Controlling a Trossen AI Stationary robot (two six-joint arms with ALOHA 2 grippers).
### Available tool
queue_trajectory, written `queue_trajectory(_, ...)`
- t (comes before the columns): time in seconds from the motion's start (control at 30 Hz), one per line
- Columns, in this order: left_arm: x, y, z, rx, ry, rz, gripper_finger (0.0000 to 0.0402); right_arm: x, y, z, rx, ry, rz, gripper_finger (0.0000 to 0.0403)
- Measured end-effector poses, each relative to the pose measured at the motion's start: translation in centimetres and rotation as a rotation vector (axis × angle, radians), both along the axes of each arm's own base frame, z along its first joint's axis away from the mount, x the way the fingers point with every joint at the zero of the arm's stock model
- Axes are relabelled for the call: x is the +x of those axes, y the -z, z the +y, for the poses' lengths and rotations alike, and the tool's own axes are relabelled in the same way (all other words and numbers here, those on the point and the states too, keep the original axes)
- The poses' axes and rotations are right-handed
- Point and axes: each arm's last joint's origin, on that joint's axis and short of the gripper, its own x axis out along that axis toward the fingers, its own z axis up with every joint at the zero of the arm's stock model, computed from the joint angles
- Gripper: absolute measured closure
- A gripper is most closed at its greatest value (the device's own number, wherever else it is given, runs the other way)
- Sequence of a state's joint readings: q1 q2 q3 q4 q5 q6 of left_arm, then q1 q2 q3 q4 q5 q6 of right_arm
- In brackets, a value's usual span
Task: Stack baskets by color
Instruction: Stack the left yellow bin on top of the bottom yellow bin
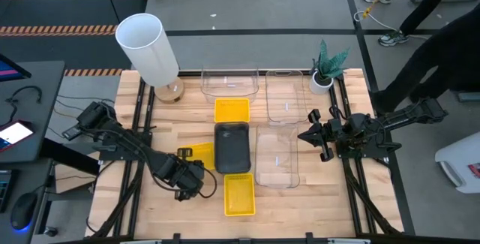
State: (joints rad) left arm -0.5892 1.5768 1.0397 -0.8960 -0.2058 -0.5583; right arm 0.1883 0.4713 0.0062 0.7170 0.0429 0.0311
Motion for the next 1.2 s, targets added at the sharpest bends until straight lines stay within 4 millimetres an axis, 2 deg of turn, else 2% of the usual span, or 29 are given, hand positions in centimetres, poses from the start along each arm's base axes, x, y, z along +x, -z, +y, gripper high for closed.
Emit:
queue_trajectory(0.1, 0.0, 0.0, 0.1, -0.003, -0.015, 0.002, 0.0285, 0.0, 0.0, 0.0, 0.0, 0.0, 0.0, 0.0386)
queue_trajectory(0.2, 0.3, 0.2, 0.4, -0.009, -0.109, -0.005, 0.0285, 0.0, 0.0, 0.0, 0.0, 0.0, 0.0, 0.0386)
queue_trajectory(0.37, 0.7, 0.1, 0.8, 0.048, -0.201, -0.088, 0.0285, 0.0, 0.0, 0.0, 0.0, 0.0, 0.0, 0.0386)
queue_trajectory(1.0, 1.5, 1.2, 1.0, 0.039, -0.244, -0.07, 0.0285, 0.0, 0.0, 0.0, 0.0, 0.0, 0.0, 0.0386)
queue_trajectory(1.2, 2.0, 2.4, 0.7, 0.057, -0.233, -0.038, 0.0285, 0.0, 0.0, 0.0, 0.0, 0.0, -0.001, 0.0386)
